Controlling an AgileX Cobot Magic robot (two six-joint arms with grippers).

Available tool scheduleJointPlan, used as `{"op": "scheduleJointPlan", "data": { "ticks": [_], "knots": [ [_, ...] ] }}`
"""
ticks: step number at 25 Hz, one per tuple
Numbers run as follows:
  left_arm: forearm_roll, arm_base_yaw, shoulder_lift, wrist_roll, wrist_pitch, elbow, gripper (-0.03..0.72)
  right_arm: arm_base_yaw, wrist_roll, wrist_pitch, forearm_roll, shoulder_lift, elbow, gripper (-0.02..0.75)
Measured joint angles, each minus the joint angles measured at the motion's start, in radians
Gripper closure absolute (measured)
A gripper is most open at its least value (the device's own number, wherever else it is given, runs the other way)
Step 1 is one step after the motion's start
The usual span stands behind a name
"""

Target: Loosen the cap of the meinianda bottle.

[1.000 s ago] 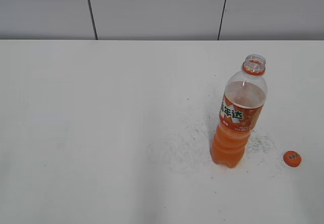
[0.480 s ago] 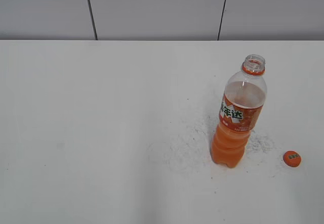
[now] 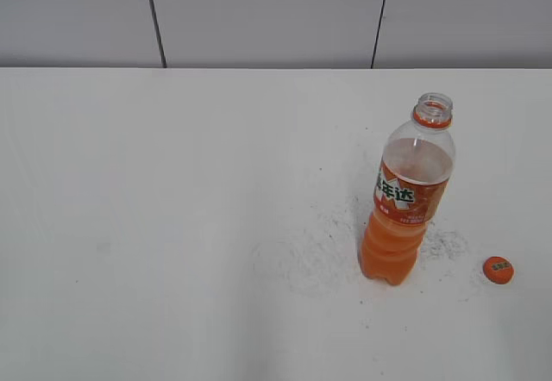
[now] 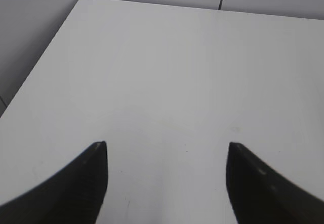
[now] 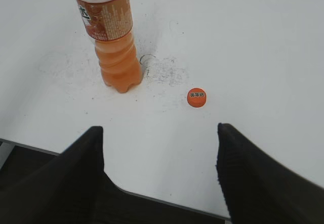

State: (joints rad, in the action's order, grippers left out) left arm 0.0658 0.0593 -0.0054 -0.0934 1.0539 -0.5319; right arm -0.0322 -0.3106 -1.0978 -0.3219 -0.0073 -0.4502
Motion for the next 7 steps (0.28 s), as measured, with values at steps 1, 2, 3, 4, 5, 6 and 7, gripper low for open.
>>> {"op": "scheduleJointPlan", "data": {
  "ticks": [1, 2, 3, 4, 5, 6, 7],
  "knots": [
    [0.0, 0.0, 0.0, 0.0, 0.0, 0.0, 0.124, 0.0, 0.0, 0.0, 0.0, 0.0, 0.0, 0.223],
    [0.0, 0.0, 0.0, 0.0, 0.0, 0.0, 0.124, 0.0, 0.0, 0.0, 0.0, 0.0, 0.0, 0.223],
    [0.0, 0.0, 0.0, 0.0, 0.0, 0.0, 0.124, 0.0, 0.0, 0.0, 0.0, 0.0, 0.0, 0.223],
    [0.0, 0.0, 0.0, 0.0, 0.0, 0.0, 0.124, 0.0, 0.0, 0.0, 0.0, 0.0, 0.0, 0.223],
    [0.0, 0.0, 0.0, 0.0, 0.0, 0.0, 0.124, 0.0, 0.0, 0.0, 0.0, 0.0, 0.0, 0.223],
    [0.0, 0.0, 0.0, 0.0, 0.0, 0.0, 0.124, 0.0, 0.0, 0.0, 0.0, 0.0, 0.0, 0.223],
    [0.0, 0.0, 0.0, 0.0, 0.0, 0.0, 0.124, 0.0, 0.0, 0.0, 0.0, 0.0, 0.0, 0.223]
  ]
}}
